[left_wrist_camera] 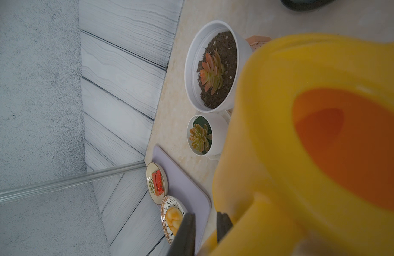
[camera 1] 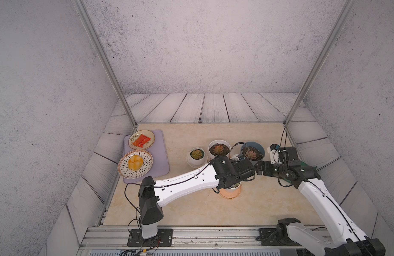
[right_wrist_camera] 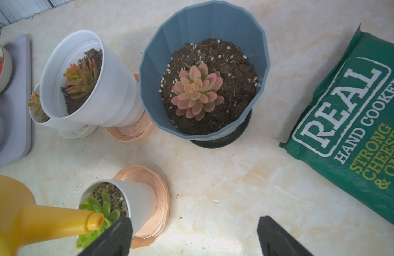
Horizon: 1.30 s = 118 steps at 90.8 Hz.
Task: Water the succulent around the soil edge
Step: Water the soil of the potted plant with water.
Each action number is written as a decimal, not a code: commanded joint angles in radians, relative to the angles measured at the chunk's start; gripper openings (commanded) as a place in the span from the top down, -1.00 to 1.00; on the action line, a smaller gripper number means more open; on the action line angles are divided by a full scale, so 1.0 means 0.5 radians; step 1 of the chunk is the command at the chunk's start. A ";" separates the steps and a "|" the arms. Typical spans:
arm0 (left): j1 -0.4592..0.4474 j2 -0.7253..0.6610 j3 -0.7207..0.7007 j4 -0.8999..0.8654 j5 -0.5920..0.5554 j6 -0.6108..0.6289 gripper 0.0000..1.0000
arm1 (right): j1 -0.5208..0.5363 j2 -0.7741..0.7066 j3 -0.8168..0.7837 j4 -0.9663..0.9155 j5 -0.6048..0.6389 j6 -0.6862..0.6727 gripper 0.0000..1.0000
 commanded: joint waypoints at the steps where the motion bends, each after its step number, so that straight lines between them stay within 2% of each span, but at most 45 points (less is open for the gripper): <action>1: 0.024 0.011 0.022 0.014 -0.033 -0.019 1.00 | 0.007 -0.007 0.046 -0.015 0.012 -0.020 -0.87; 51: 0.136 -0.070 -0.147 0.014 -0.019 -0.099 1.00 | 0.007 -0.002 0.046 -0.015 0.003 -0.018 -0.87; 118: 0.144 -0.218 -0.287 -0.022 -0.065 -0.225 1.00 | 0.007 0.002 0.046 -0.016 -0.003 -0.019 -0.87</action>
